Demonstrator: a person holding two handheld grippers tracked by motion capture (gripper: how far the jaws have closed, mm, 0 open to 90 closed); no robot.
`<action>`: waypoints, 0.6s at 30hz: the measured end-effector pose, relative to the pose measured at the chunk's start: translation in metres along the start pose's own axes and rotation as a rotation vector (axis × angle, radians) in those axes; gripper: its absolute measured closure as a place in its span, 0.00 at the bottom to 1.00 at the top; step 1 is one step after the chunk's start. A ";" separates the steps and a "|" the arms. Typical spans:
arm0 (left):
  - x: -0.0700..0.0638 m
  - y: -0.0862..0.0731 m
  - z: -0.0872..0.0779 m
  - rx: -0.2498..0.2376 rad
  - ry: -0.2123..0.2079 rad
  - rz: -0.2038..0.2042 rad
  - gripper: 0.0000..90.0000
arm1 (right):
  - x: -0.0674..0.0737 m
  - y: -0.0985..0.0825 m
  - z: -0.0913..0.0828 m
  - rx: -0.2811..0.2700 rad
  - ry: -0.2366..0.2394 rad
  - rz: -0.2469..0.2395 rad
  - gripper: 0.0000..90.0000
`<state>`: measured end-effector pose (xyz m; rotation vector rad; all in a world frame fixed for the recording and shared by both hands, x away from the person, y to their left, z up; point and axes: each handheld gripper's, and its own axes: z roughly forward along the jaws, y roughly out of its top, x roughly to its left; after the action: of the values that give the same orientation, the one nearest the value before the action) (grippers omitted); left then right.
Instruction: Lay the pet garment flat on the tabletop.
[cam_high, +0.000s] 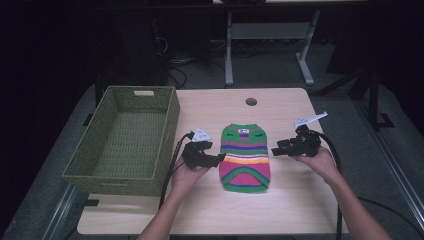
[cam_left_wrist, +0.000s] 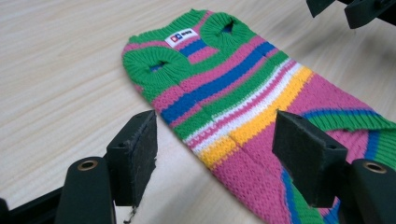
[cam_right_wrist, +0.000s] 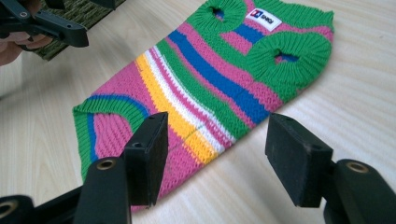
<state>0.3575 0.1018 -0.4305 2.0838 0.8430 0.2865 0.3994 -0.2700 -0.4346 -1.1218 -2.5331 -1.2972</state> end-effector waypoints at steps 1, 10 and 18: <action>-0.001 -0.001 -0.001 0.002 -0.002 0.004 0.34 | 0.001 -0.002 -0.001 -0.002 0.000 -0.001 0.43; -0.009 -0.013 -0.007 -0.014 -0.022 -0.003 0.35 | 0.007 -0.018 -0.008 0.011 -0.005 -0.017 0.40; -0.014 -0.021 -0.012 0.012 -0.038 0.001 0.31 | 0.010 -0.035 -0.012 0.013 -0.002 -0.020 0.39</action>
<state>0.3316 0.1083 -0.4381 2.0939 0.8230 0.2419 0.3666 -0.2858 -0.4466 -1.0986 -2.5568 -1.2827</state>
